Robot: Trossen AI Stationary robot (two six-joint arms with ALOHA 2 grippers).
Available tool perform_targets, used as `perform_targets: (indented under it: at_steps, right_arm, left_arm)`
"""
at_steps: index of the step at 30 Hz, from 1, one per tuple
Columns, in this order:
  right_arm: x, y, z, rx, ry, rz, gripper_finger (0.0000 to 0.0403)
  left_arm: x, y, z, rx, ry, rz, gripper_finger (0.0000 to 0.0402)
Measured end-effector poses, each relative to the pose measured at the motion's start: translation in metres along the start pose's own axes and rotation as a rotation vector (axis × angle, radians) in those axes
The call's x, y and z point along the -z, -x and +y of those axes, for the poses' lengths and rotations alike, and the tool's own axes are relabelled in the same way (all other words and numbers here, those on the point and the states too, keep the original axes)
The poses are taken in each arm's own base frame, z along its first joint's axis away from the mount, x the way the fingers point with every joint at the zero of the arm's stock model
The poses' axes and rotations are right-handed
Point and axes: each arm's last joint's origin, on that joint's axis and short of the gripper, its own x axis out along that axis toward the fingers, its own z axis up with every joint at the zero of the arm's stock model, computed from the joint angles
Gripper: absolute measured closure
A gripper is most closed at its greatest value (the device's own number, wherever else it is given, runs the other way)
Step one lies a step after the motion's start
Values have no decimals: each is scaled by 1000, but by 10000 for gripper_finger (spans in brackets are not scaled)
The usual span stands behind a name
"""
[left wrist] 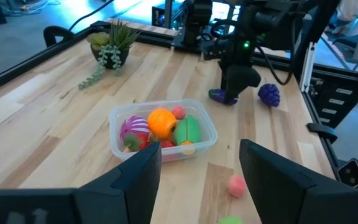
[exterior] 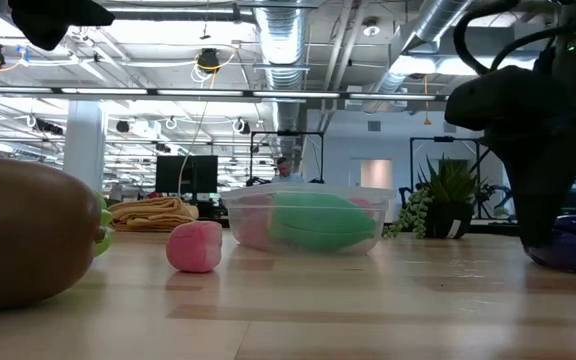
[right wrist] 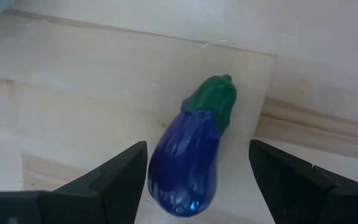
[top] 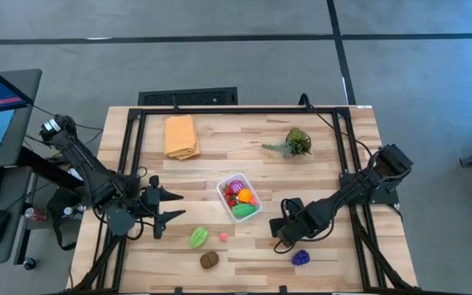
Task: Pick and placing Produce into tupperware
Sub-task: Put the purple eggplant into the transparent bin
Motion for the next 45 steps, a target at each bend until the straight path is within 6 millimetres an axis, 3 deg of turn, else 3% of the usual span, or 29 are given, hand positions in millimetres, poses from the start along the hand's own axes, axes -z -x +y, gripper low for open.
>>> perform_targets:
  at_steps: [30, 45]
  right_arm:
    - [0, 0, -3, 40, 20, 15, 105]
    - [0, 0, -1, 11, 34, 6, 179]
  left_arm:
    - [0, 0, 0, -1, 27, -1, 193]
    - [0, 0, 0, -2, 24, 1, 193]
